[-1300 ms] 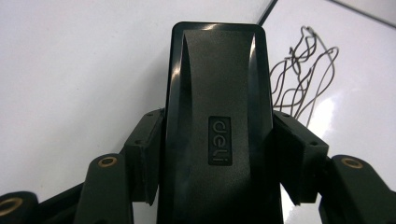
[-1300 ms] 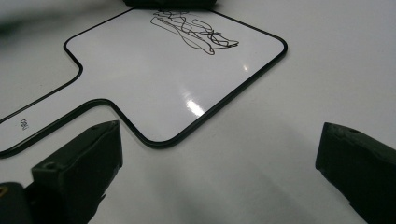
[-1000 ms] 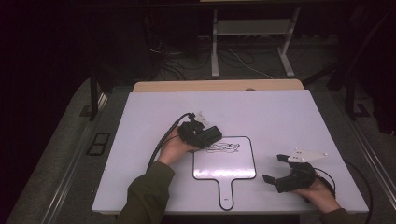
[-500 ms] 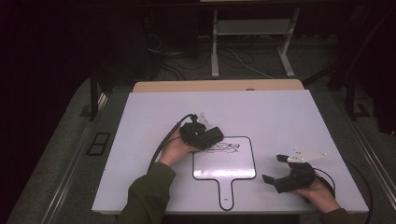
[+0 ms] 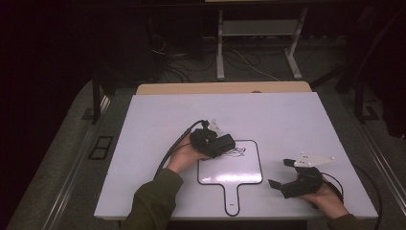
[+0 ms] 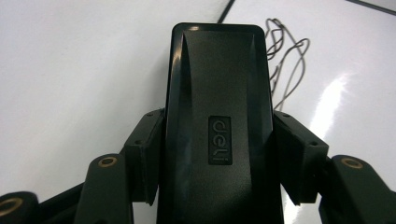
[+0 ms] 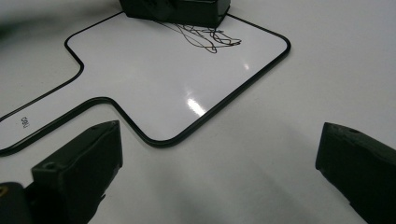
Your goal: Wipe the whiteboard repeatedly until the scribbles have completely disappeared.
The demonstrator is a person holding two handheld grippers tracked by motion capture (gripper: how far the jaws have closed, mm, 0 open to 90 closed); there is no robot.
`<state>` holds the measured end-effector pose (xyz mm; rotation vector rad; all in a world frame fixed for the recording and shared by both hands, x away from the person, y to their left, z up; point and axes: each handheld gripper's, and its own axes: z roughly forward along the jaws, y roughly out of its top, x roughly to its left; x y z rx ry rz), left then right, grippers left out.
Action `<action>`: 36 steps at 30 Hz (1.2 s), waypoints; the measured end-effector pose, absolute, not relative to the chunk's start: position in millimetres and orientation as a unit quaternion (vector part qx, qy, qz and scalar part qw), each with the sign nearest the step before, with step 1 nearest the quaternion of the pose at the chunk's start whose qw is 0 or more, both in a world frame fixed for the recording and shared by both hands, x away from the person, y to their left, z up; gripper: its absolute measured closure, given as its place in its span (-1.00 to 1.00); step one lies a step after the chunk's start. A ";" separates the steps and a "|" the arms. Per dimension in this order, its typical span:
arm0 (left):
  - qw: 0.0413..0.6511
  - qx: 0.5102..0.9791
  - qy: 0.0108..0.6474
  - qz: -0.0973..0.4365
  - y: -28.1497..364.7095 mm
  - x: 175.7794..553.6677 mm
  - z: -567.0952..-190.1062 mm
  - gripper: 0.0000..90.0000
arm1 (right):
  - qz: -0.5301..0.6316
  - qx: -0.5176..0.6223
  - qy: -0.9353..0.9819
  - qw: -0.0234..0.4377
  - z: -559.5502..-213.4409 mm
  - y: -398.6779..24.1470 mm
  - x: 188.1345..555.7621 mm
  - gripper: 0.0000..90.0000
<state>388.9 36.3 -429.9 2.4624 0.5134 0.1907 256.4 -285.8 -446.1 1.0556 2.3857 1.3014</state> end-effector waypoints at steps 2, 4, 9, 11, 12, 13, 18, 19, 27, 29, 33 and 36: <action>0.305 0.930 0.192 0.071 35.1 388.4 -429.8 -0.13 | 0.444 0.360 0.813 0.113 -446.1 -285.7 256.4 -1.00; 0.305 0.932 0.184 0.071 33.0 387.6 -429.7 -0.13 | 0.444 0.359 0.813 0.113 -446.2 -285.6 256.4 -1.00; 0.309 0.933 0.173 0.065 25.8 383.1 -430.1 -0.13 | 0.444 0.359 0.814 0.113 -446.2 -285.5 256.4 -1.00; 0.307 0.935 0.166 0.062 22.9 381.3 -429.9 -0.13 | 0.443 0.359 0.814 0.113 -446.3 -285.5 256.4 -1.00; 0.307 0.936 0.164 0.060 21.3 380.3 -429.8 -0.13 | 0.443 0.359 0.814 0.113 -446.3 -285.5 256.4 -1.00; 0.310 0.935 0.162 0.059 19.5 379.4 -430.1 -0.13 | 0.443 0.359 0.814 0.113 -446.3 -285.5 256.4 -1.00; 0.311 0.937 0.152 0.049 13.8 376.8 -429.3 -0.13 | 0.443 0.358 0.814 0.113 -446.2 -285.6 256.4 -1.00; 0.313 0.936 0.153 0.048 14.0 377.3 -428.5 -0.13 | 0.444 0.359 0.813 0.113 -445.9 -285.8 256.3 -1.00; 0.330 0.923 0.189 0.060 30.0 392.7 -418.7 -0.13 | 0.444 0.359 0.813 0.113 -446.1 -285.9 256.4 -1.00; 0.332 0.919 0.202 0.064 33.6 397.9 -419.7 -0.13 | 0.444 0.358 0.814 0.113 -446.3 -285.6 256.4 -1.00; 0.320 0.922 0.208 0.068 37.1 405.1 -423.8 -0.13 | 0.443 0.359 0.814 0.112 -446.2 -285.3 256.5 -1.00; 0.303 0.928 0.203 0.079 33.5 406.3 -428.8 -0.13 | 0.443 0.360 0.813 0.114 -446.4 -285.8 256.9 -1.00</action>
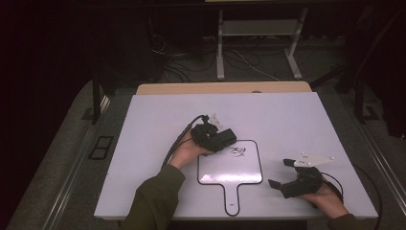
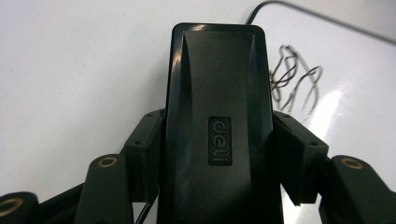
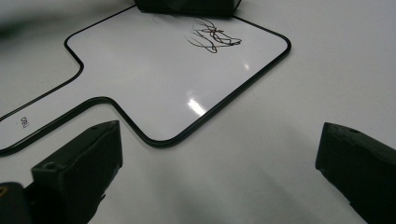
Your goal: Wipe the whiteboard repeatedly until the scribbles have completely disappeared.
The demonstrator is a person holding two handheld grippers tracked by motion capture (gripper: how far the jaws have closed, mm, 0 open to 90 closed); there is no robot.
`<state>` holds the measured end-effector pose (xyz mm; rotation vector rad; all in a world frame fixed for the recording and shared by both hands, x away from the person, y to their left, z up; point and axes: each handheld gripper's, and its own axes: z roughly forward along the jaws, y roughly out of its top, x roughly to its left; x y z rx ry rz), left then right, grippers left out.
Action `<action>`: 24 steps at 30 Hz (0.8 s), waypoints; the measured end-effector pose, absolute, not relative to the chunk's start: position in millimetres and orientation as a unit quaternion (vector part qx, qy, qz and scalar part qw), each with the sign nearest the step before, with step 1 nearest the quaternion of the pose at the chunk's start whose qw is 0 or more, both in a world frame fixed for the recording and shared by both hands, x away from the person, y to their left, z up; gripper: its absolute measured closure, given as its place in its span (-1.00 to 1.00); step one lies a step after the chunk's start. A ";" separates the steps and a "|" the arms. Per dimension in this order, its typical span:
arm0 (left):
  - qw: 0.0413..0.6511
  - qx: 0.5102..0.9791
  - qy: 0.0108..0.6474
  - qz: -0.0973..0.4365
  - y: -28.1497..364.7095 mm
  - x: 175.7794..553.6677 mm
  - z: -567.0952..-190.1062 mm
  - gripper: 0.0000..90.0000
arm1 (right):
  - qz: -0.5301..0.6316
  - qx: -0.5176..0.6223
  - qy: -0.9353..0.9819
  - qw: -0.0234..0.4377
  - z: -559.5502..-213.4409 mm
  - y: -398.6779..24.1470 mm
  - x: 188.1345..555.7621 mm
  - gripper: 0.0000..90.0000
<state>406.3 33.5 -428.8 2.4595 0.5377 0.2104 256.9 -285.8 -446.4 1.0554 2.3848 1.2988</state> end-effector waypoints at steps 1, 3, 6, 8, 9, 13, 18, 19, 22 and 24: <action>0.301 0.928 0.205 0.080 31.9 405.5 -429.9 -0.13 | 0.443 0.360 0.813 0.114 -446.4 -285.8 257.0 -1.00; 0.302 0.929 0.199 0.080 29.2 405.8 -430.0 -0.13 | 0.443 0.360 0.813 0.113 -446.3 -285.7 256.6 -1.00; 0.301 0.930 0.195 0.079 22.5 403.7 -429.6 -0.13 | 0.442 0.360 0.814 0.112 -446.3 -285.5 256.6 -1.00; 0.304 0.930 0.193 0.077 17.4 401.7 -430.1 -0.13 | 0.443 0.360 0.813 0.112 -446.4 -285.4 256.7 -1.00; 0.302 0.931 0.190 0.078 15.1 401.1 -430.0 -0.13 | 0.443 0.360 0.813 0.113 -446.3 -285.6 256.7 -1.00; 0.300 0.934 0.176 0.079 4.6 398.4 -429.4 -0.13 | 0.443 0.360 0.813 0.113 -446.2 -285.7 256.7 -1.00; 0.296 0.940 0.151 0.079 -9.1 394.5 -428.9 -0.13 | 0.443 0.360 0.814 0.112 -446.3 -285.7 256.6 -1.00; 0.296 0.940 0.151 0.079 -9.1 394.5 -428.9 -0.13 | 0.443 0.360 0.814 0.112 -446.3 -285.7 256.6 -1.00; 0.294 0.942 0.142 0.075 -15.0 391.5 -429.0 -0.13 | 0.443 0.359 0.814 0.112 -446.3 -286.0 256.7 -1.00; 0.296 0.942 0.141 0.071 -18.1 389.6 -429.3 -0.13 | 0.443 0.359 0.813 0.112 -446.2 -286.0 256.7 -1.00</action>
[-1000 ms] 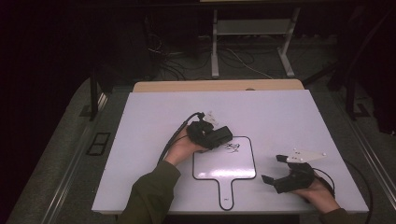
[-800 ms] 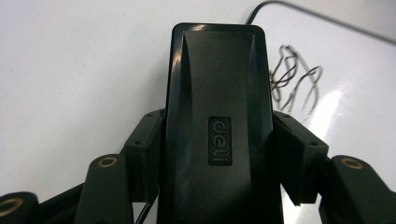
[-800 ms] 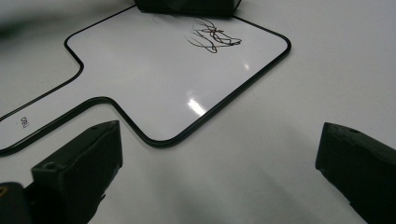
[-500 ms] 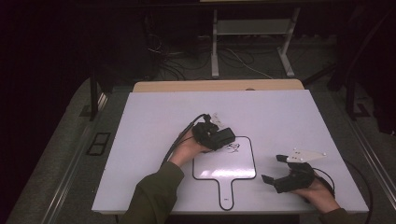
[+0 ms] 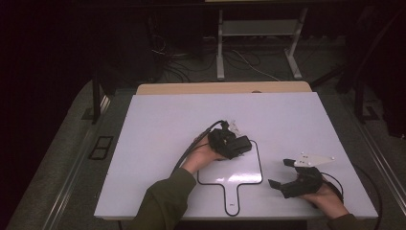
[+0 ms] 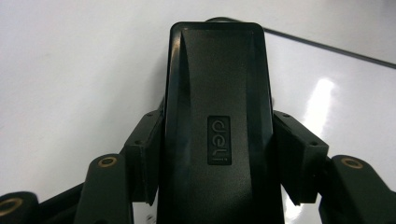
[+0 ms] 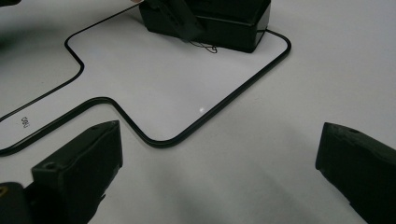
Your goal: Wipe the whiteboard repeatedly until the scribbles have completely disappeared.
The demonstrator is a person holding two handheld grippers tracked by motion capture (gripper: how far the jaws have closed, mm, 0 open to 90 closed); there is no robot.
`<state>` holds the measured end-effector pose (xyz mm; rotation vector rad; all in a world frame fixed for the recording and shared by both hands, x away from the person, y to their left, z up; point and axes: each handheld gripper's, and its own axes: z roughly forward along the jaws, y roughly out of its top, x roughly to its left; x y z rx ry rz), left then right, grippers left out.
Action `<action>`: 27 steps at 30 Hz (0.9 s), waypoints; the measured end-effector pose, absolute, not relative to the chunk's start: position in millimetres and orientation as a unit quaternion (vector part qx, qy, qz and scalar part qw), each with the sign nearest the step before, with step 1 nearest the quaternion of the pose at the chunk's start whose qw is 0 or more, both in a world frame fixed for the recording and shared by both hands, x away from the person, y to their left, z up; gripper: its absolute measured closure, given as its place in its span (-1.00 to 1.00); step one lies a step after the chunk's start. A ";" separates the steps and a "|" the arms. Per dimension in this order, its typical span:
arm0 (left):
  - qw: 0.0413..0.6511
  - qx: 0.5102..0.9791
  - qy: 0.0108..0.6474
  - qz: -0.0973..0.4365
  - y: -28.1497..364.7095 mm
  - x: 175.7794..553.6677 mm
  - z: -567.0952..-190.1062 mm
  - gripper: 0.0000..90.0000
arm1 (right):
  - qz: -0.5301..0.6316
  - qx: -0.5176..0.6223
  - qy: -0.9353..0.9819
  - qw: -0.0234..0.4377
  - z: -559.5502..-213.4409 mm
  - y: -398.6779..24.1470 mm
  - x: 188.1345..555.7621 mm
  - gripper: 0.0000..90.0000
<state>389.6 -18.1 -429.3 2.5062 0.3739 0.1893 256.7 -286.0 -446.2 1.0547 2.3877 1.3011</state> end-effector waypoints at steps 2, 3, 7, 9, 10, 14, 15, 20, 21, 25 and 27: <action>0.300 0.941 0.139 0.067 -21.4 387.6 -429.8 -0.13 | 0.443 0.359 0.814 0.112 -446.3 -285.8 256.6 -1.00; 0.301 0.942 0.136 0.065 -22.9 386.9 -429.8 -0.13 | 0.443 0.359 0.814 0.112 -446.3 -285.8 256.6 -1.00; 0.313 0.940 0.129 0.043 -29.4 382.3 -430.9 -0.13 | 0.443 0.359 0.814 0.111 -446.3 -286.0 256.6 -1.00; 0.316 0.938 0.133 0.044 -30.9 382.4 -430.3 -0.13 | 0.443 0.359 0.814 0.111 -446.0 -286.3 256.4 -1.00; 0.306 0.943 0.124 0.047 -28.7 385.2 -428.1 -0.13 | 0.444 0.360 0.813 0.111 -445.9 -286.6 256.3 -1.00; 0.314 0.936 0.147 0.058 -19.0 396.0 -421.8 -0.13 | 0.445 0.360 0.812 0.112 -445.9 -287.3 256.3 -1.00; 0.327 0.928 0.166 0.061 -17.0 398.0 -422.0 -0.13 | 0.445 0.361 0.812 0.112 -445.8 -287.5 256.3 -1.00; 0.317 0.927 0.189 0.060 -0.5 413.1 -422.3 -0.13 | 0.445 0.361 0.812 0.112 -446.0 -287.7 256.4 -1.00; 0.318 0.926 0.193 0.060 0.0 414.1 -424.8 -0.13 | 0.445 0.361 0.812 0.112 -446.0 -287.7 256.5 -1.00; 0.299 0.934 0.184 0.060 -3.0 413.6 -429.7 -0.13 | 0.445 0.361 0.812 0.112 -445.9 -287.6 256.5 -1.00; 0.300 0.934 0.182 0.067 -6.7 411.3 -430.0 -0.13 | 0.445 0.361 0.812 0.112 -445.9 -287.6 256.4 -1.00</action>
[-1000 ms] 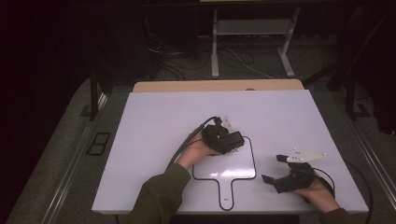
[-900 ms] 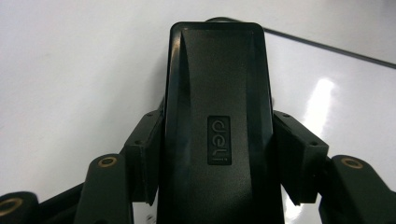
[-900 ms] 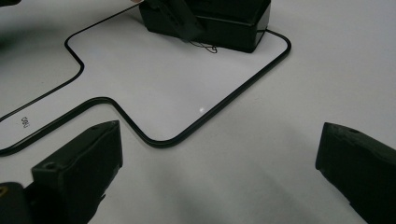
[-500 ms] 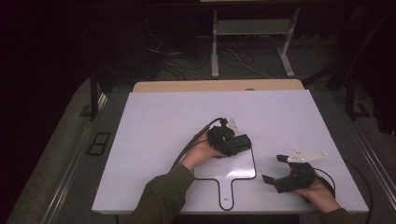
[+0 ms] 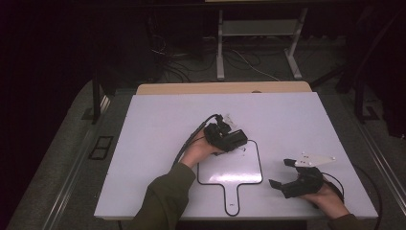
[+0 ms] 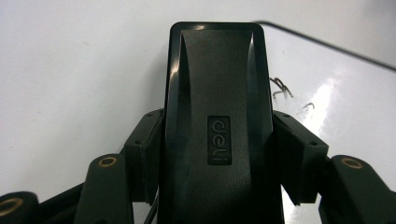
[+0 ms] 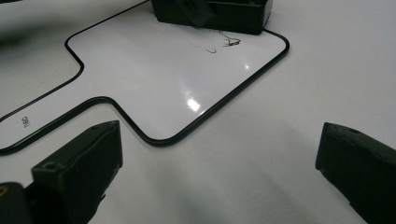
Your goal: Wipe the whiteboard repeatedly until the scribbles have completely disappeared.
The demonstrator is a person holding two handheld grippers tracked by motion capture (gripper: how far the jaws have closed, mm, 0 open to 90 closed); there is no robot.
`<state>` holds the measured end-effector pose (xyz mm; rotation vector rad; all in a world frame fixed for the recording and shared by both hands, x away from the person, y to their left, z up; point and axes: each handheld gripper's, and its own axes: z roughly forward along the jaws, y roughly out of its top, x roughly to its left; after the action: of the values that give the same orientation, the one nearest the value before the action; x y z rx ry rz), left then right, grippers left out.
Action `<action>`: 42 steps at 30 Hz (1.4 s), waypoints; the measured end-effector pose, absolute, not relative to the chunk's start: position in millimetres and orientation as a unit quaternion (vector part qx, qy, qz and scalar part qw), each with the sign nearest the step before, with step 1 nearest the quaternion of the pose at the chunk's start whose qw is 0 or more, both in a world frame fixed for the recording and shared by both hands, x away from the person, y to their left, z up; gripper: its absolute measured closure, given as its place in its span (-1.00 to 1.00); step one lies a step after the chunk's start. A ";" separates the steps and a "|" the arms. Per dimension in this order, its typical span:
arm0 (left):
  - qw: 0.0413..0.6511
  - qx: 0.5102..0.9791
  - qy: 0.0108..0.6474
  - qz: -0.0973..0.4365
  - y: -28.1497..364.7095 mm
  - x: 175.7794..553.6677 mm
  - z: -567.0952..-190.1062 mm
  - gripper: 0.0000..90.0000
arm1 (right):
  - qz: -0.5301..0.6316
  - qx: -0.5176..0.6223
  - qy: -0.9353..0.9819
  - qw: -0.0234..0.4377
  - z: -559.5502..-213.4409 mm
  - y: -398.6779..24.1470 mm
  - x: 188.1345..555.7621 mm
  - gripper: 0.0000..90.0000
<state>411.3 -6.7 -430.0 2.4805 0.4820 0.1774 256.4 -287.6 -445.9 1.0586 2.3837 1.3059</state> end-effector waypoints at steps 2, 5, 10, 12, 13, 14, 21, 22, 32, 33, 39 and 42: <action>0.298 0.936 0.172 0.071 -9.8 409.9 -429.9 -0.13 | 0.445 0.360 0.812 0.112 -445.8 -287.6 256.3 -1.00; 0.299 0.938 0.162 0.073 -15.4 406.3 -429.9 -0.13 | 0.444 0.360 0.813 0.112 -445.9 -287.1 256.2 -1.00; 0.302 0.940 0.143 0.063 -27.6 397.5 -430.4 -0.13 | 0.444 0.359 0.813 0.111 -445.8 -286.7 256.0 -1.00; 0.307 0.940 0.136 0.057 -32.2 394.7 -430.9 -0.13 | 0.444 0.360 0.813 0.111 -445.8 -286.7 256.1 -1.00; 0.305 0.942 0.129 0.053 -34.1 393.5 -430.5 -0.13 | 0.444 0.359 0.813 0.111 -445.8 -286.7 256.0 -1.00; 0.306 0.942 0.127 0.050 -36.4 391.8 -430.7 -0.13 | 0.444 0.359 0.813 0.111 -445.8 -286.7 256.0 -1.00; 0.311 0.942 0.123 0.042 -43.7 389.5 -431.3 -0.13 | 0.444 0.359 0.813 0.111 -445.7 -287.1 255.9 -1.00; 0.322 0.936 0.138 0.042 -43.2 389.8 -432.7 -0.13 | 0.445 0.358 0.813 0.113 -445.6 -287.5 255.8 -1.00; 0.305 0.934 0.174 0.062 -12.5 410.2 -430.5 -0.13 | 0.444 0.358 0.813 0.114 -445.6 -288.0 256.0 -1.00; 0.309 0.932 0.180 0.060 -11.6 410.0 -431.0 -0.13 | 0.444 0.357 0.814 0.114 -445.7 -287.9 256.0 -1.00; 0.304 0.937 0.161 0.058 -21.4 403.1 -430.6 -0.13 | 0.442 0.358 0.815 0.112 -445.8 -286.8 255.9 -1.00; 0.311 0.938 0.145 0.047 -31.4 395.6 -431.2 -0.13 | 0.442 0.358 0.815 0.112 -445.8 -287.0 256.0 -1.00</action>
<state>395.6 -31.4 -431.2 2.4777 0.3826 0.1248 256.0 -287.0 -445.8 1.0506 2.3929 1.2981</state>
